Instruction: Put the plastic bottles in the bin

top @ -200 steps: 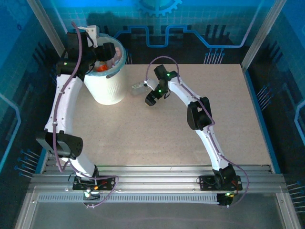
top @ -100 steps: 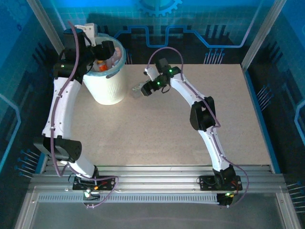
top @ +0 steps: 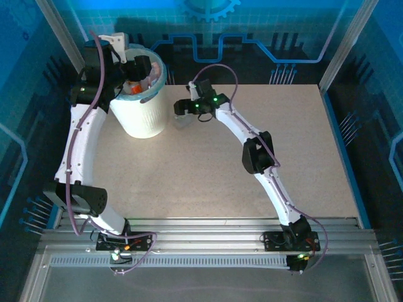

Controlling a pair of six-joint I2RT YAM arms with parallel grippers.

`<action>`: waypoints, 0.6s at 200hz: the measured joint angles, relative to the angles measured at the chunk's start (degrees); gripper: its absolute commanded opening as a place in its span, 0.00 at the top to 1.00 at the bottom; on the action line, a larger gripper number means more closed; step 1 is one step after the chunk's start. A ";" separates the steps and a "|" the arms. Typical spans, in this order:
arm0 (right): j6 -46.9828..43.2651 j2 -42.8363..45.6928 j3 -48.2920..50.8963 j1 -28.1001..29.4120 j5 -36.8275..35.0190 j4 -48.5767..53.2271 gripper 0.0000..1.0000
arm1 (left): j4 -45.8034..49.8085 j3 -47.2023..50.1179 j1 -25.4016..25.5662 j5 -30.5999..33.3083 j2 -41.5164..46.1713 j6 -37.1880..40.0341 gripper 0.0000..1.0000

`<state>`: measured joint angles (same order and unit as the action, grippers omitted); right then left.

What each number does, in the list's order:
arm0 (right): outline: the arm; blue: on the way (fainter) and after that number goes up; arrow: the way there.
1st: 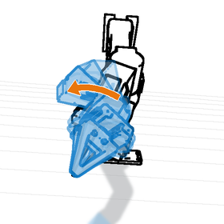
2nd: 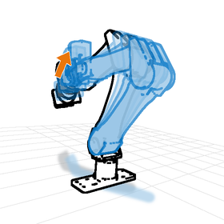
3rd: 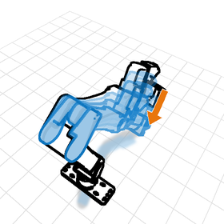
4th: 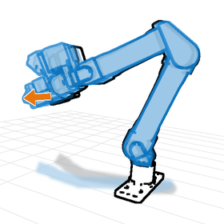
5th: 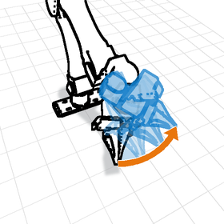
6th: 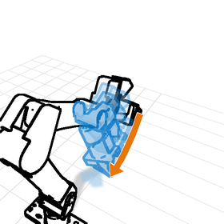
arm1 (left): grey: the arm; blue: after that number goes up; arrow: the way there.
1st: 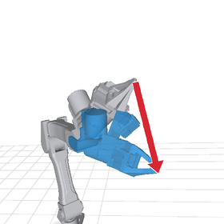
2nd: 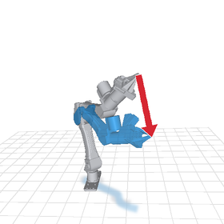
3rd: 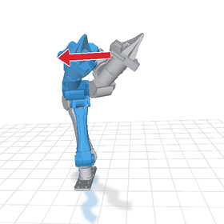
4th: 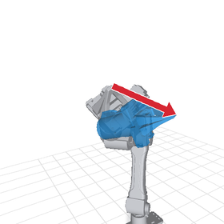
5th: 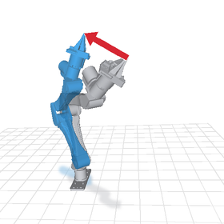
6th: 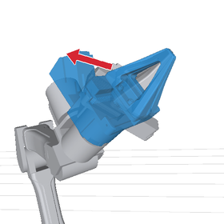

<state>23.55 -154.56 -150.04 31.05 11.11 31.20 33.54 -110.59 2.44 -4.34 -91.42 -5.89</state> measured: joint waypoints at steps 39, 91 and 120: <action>1.14 -3.65 -2.80 2.19 0.42 -6.12 0.08 | -0.50 0.24 0.00 0.00 0.04 0.02 0.29; 5.14 -6.34 -5.53 0.85 3.48 -8.15 0.12 | -1.07 0.94 0.00 0.00 0.04 0.00 0.29; 3.54 -4.66 -4.96 0.35 2.62 -2.86 0.12 | -1.25 0.94 0.00 0.00 0.09 -0.09 0.29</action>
<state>27.09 -159.22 -155.00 31.40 13.74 28.34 32.29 -109.65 2.44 -4.34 -91.33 -5.98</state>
